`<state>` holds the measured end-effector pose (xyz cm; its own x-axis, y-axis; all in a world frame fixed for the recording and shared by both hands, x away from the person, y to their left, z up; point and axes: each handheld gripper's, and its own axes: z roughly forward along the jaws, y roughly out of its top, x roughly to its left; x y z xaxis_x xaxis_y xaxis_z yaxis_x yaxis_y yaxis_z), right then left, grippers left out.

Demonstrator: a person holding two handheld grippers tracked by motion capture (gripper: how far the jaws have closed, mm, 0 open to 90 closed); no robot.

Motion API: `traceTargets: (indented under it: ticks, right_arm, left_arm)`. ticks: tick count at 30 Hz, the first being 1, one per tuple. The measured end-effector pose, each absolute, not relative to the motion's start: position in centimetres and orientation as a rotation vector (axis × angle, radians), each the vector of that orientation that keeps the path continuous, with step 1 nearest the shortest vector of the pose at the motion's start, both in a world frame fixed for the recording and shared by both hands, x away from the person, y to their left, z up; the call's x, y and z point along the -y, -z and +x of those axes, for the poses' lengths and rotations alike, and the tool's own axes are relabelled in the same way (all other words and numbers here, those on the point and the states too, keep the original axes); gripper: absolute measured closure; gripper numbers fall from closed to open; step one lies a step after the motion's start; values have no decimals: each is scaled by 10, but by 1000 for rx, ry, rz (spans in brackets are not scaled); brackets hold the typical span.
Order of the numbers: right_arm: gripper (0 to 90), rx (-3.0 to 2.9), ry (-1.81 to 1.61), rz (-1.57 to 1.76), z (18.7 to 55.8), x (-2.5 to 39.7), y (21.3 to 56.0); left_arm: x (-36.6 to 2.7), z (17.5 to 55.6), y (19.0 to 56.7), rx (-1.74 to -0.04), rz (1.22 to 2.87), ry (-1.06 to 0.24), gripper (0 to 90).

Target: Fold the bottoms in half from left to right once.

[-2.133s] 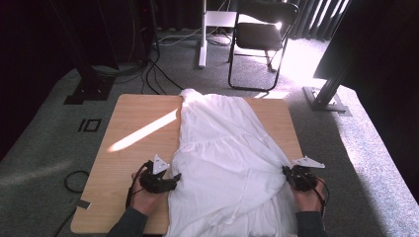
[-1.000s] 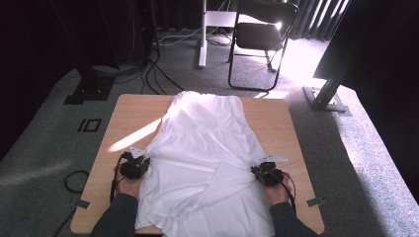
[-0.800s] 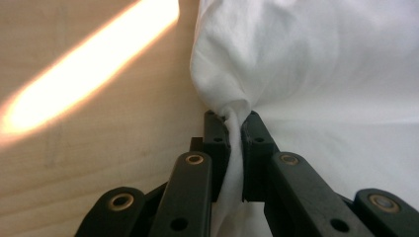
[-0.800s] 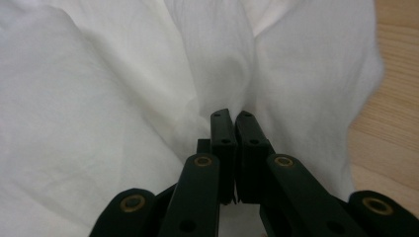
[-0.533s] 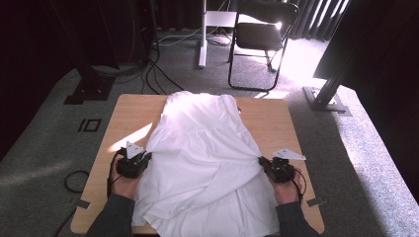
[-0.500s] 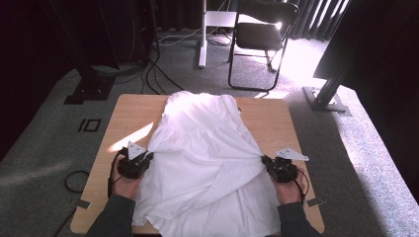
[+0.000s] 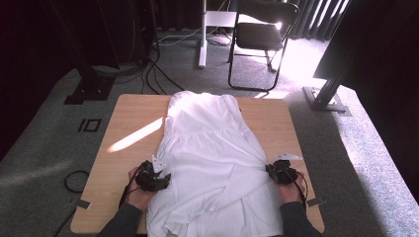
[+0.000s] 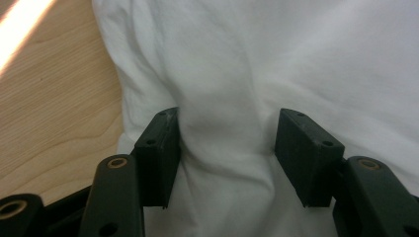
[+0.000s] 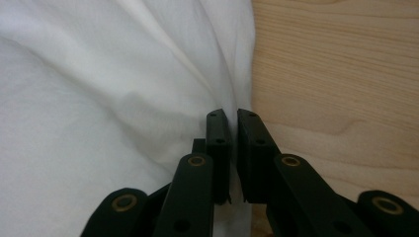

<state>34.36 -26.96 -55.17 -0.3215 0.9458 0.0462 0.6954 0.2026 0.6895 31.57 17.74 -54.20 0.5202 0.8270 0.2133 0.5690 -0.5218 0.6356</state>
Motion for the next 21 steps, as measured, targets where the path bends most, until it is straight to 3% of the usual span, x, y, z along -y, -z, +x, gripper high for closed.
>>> traceTargets:
  ticks: [13, 18, 21]
  right_arm:
    - [815, -2091, -906, 1521, 384, 253, 552]
    - [527, -2003, -918, 1556, 392, 246, 535]
    - [485, -1968, -1013, 1504, 385, 240, 522]
  left_arm:
    - [-210, 390, 546, -1384, 2059, -765, 471]
    - [-207, 396, 541, -1367, 2091, -770, 453]
    - [-206, 388, 534, -1344, 2088, -776, 426]
